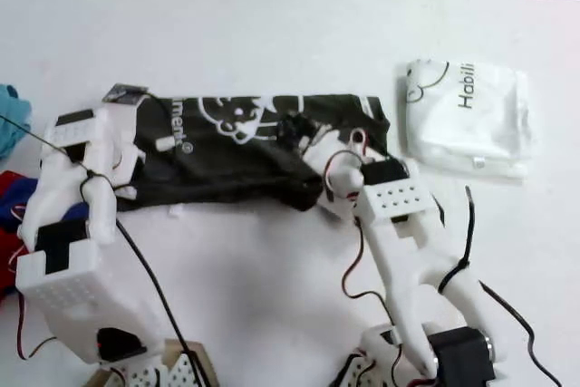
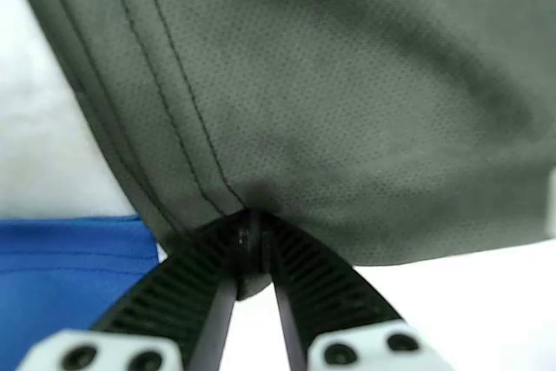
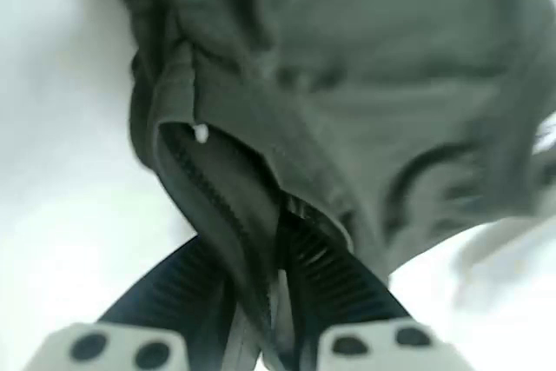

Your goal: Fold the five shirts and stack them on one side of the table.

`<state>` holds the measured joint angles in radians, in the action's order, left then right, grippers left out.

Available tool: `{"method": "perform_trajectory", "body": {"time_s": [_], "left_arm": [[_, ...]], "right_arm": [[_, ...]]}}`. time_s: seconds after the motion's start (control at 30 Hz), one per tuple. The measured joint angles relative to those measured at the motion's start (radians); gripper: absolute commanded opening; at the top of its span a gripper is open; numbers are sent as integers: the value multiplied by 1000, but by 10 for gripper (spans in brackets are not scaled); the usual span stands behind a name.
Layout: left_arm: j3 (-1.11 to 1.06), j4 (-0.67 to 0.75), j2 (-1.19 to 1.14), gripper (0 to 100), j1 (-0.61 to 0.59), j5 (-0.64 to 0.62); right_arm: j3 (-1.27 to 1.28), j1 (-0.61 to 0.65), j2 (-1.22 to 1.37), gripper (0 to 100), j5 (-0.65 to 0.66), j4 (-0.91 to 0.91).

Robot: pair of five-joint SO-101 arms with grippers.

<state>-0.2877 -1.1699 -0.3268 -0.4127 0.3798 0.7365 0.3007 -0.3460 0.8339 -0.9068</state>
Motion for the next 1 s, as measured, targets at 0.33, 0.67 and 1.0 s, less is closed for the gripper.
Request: {"method": "perform_trajectory", "body": {"time_s": [0.33, 0.67, 1.0], "left_arm": [[0, 0, 0, 25, 0, 0], [0, 0, 0, 25, 0, 0], [0, 0, 0, 25, 0, 0]], "right_arm": [[-304, 0, 333, 26, -17, 124], [-796, -37, 804, 217, -57, -14], [-1252, -117, 961, 197, -241, -167]]}}
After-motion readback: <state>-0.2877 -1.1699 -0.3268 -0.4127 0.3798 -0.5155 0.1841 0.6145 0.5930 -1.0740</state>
